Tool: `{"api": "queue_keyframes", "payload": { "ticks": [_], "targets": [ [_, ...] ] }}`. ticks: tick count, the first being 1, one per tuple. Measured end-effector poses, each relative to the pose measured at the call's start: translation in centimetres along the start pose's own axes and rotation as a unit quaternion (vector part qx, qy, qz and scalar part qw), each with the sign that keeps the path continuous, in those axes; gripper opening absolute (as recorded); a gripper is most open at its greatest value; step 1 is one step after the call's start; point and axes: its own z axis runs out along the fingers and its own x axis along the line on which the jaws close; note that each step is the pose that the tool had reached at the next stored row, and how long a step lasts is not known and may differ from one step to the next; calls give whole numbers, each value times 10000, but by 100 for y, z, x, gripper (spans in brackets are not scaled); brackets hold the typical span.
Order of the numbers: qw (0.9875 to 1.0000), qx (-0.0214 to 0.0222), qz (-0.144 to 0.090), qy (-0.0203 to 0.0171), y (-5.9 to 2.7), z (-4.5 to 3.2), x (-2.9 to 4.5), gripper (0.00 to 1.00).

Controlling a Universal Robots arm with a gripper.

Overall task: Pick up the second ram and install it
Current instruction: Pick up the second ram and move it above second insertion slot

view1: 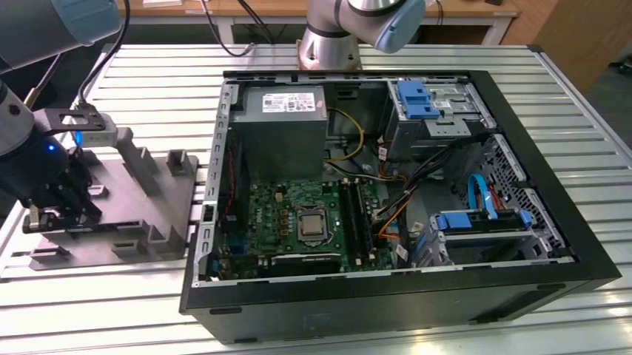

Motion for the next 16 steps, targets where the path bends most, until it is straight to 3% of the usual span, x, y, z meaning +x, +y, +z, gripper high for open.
{"api": "queue_keyframes", "payload": {
  "ticks": [1,3,4,16],
  "targets": [
    [10000,0,0,0,0,0,0,23],
    [10000,0,0,0,0,0,0,23],
    [10000,0,0,0,0,0,0,30],
    [10000,1,67,8,19,6,-1,30]
  ]
}}
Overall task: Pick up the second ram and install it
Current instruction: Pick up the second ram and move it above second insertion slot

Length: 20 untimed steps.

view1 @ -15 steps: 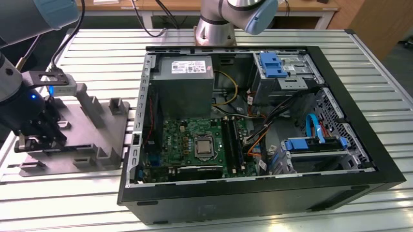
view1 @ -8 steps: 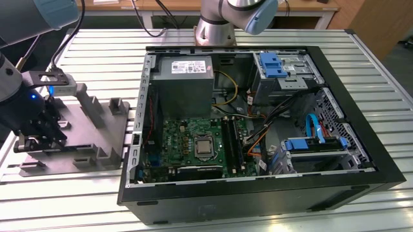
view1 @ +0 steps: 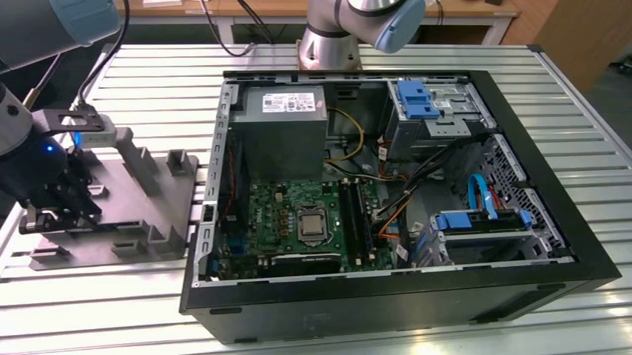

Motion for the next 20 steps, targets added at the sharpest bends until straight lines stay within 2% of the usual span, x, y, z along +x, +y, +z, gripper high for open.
{"api": "queue_keyframes", "payload": {
  "ticks": [4,6,11,20],
  "targets": [
    [9998,5,209,5,11,13,0,30],
    [9998,5,216,29,11,22,-1,30],
    [9997,5,249,30,38,66,-1,30],
    [9997,6,260,30,57,217,2,30]
  ]
}}
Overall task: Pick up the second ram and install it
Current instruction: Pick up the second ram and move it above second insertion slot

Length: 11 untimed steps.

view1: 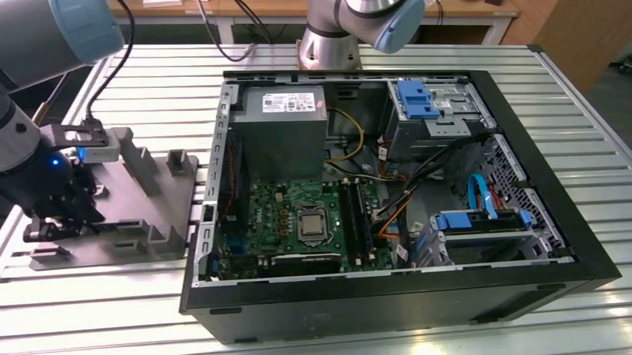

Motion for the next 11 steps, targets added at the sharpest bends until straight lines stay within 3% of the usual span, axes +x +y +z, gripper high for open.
{"api": "queue_keyframes", "payload": {
  "ticks": [9,11],
  "targets": [
    [10000,0,0,0,0,25,0,28],
    [10000,-1,0,1,1,26,1,16]
  ]
}}
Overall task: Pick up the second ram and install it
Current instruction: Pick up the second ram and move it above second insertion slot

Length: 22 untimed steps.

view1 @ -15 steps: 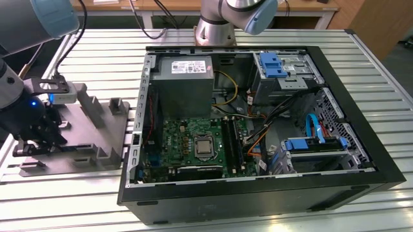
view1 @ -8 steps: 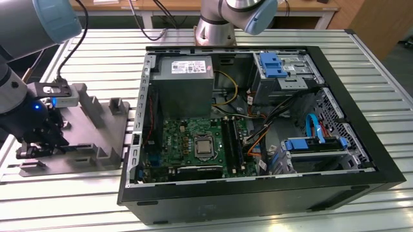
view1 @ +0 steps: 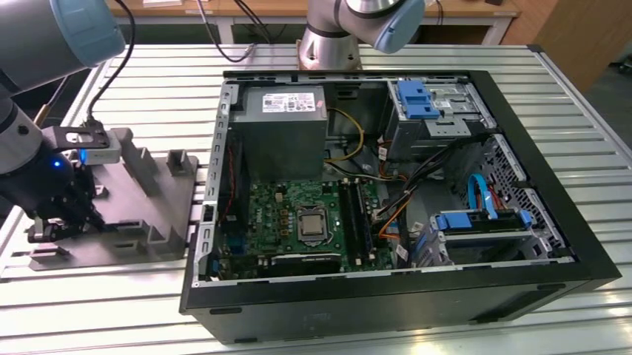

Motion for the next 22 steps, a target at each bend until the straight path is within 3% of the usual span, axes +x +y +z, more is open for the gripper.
{"api": "queue_keyframes", "payload": {
  "ticks": [19,22],
  "targets": [
    [10000,1,0,-1,0,9,0,14],
    [10000,3,0,-4,-1,-22,-2,14]
  ]
}}
